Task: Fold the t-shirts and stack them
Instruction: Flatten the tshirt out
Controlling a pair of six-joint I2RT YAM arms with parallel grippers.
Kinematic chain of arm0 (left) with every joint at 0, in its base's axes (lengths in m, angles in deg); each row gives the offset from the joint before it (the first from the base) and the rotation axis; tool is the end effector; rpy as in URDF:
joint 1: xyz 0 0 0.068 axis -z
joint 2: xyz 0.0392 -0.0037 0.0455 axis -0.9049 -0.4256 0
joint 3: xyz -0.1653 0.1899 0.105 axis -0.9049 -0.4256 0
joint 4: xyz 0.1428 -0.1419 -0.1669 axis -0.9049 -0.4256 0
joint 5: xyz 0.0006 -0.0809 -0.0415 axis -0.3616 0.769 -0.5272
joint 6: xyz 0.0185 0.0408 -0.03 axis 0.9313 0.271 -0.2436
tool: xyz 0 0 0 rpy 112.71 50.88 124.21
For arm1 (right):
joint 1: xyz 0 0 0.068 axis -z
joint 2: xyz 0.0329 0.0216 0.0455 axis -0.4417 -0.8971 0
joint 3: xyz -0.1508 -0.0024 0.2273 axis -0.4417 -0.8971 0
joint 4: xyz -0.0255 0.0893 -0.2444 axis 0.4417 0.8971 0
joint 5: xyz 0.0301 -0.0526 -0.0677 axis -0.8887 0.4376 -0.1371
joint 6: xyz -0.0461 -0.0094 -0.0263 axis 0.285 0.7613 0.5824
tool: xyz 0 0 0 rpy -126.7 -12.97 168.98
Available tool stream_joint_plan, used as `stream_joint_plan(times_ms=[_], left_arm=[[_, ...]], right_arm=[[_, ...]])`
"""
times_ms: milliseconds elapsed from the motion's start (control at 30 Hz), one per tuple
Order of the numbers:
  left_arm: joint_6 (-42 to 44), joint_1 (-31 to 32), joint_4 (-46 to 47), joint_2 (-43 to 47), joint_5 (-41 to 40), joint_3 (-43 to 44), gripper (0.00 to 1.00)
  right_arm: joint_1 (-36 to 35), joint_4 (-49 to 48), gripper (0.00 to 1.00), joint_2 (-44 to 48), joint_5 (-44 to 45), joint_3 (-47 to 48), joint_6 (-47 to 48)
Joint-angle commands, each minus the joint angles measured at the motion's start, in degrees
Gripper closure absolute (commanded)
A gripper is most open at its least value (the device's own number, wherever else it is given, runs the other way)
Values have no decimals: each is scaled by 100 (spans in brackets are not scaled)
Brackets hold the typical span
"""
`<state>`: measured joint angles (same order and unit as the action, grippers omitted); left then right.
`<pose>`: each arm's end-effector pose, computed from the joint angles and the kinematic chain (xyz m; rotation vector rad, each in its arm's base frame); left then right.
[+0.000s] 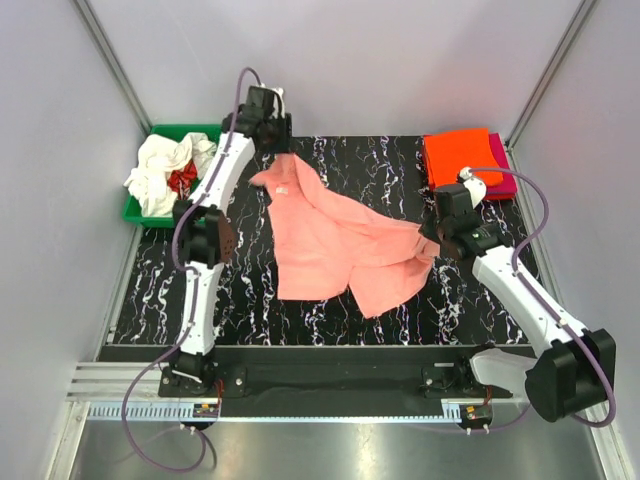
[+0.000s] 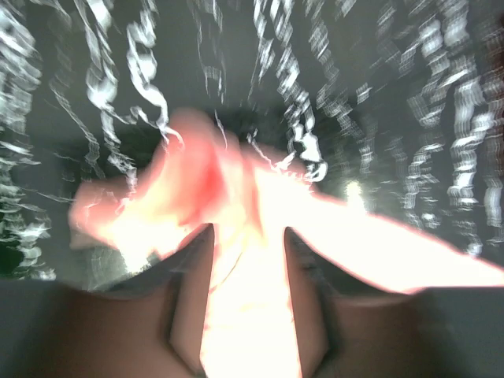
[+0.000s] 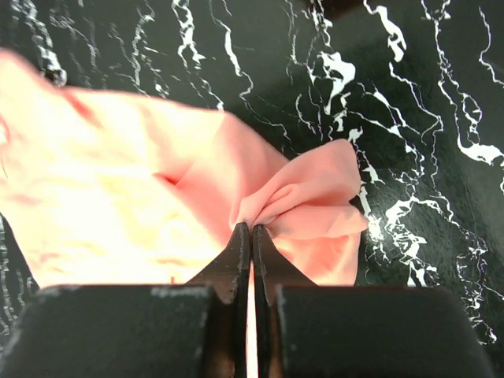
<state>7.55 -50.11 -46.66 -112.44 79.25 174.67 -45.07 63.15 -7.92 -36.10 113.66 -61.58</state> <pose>0.5078 -0.1369 0.3129 0.0949 2.3353 -0.3595 0.2436 0.0717 0.2948 0.4909 2.1720 0.1703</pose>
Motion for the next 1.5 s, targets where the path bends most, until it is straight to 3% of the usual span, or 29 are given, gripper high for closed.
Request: stream_joint_plan(times_ms=[0,67,100,167,200,300,467,567,800,1433,1467], left_arm=[[-124,-46,89,463,235,134,49],[-212,15,98,1033,-26,-797,48],[-351,59,133,1794,-203,-2012,48],[-528,243,553,2649,-563,-3458,47],[-755,296,807,3498,-565,-4866,48],[-1343,630,1608,4688,-609,-6692,49],[-2021,727,2048,5911,-284,-8716,53],[-2241,780,2277,6308,-108,-9465,54],[-2707,1061,3120,6109,305,-10381,56],[-2849,1509,3315,5282,-160,-10558,63],[-2858,1536,3306,5221,-178,-10575,69]], right_arm=[[22,-461,100,-32,206,9,76],[39,-461,100,-103,285,-70,112],[48,-461,100,-111,285,-149,86],[48,-479,100,-76,207,-229,50],[40,-505,100,-50,154,-299,24],[48,-619,100,3,-40,-361,94],[66,-646,100,55,-285,-361,182],[75,-663,100,187,-391,-439,156],[66,-760,100,345,-585,-651,42],[75,-769,100,671,-506,-818,24],[75,-778,100,662,-506,-818,24]])
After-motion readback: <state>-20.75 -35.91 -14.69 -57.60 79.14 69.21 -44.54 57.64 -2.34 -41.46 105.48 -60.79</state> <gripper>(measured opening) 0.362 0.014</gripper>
